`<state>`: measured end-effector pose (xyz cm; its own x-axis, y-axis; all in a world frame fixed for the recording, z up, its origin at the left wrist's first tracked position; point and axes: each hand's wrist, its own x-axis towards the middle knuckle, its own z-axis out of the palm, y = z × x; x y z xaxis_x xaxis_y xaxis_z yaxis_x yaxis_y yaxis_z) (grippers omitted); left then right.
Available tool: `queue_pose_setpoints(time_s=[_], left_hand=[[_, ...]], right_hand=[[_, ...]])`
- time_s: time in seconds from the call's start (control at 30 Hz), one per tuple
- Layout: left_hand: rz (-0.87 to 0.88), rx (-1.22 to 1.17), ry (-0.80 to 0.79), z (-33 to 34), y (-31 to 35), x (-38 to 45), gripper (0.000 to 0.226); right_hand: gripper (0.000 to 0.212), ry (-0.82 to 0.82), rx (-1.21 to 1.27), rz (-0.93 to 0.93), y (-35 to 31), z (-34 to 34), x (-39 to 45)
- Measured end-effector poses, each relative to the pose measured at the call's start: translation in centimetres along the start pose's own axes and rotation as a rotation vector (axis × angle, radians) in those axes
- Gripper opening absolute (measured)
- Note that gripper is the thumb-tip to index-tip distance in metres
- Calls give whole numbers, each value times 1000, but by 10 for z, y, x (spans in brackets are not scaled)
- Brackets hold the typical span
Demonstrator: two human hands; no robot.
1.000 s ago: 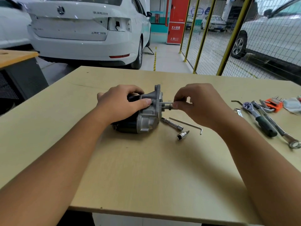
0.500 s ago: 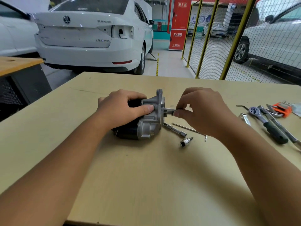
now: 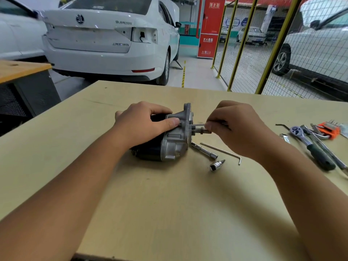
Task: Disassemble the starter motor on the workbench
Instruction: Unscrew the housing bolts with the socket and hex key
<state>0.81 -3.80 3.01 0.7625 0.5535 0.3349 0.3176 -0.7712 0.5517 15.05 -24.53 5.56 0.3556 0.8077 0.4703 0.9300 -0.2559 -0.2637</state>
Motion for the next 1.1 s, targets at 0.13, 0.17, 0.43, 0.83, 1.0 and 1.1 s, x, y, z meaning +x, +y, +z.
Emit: queue_pose_setpoints(time_s=[0.13,0.17,0.43,0.83,1.0,1.1], left_hand=[[-2,14,-30,-1,0,0,66],[-2,19,-32,-1,-1,-1,67],[0,18,-16,0,1,0,58],[0,-4,-5,1,0,0,49],[-7,-4,-7,1,-1,1,50],[-17,-4,-8,1,-1,0,56]], right_hand=[[4,38,-96,30,-4,1,-1],[6,44,-108,32,-4,1,-1],[18,-20,1,45,1,5,1],[15,38,-1,74,2,5,-2],[27,-70,18,91,0,10,-1],[21,-64,-8,54,-2,7,0]])
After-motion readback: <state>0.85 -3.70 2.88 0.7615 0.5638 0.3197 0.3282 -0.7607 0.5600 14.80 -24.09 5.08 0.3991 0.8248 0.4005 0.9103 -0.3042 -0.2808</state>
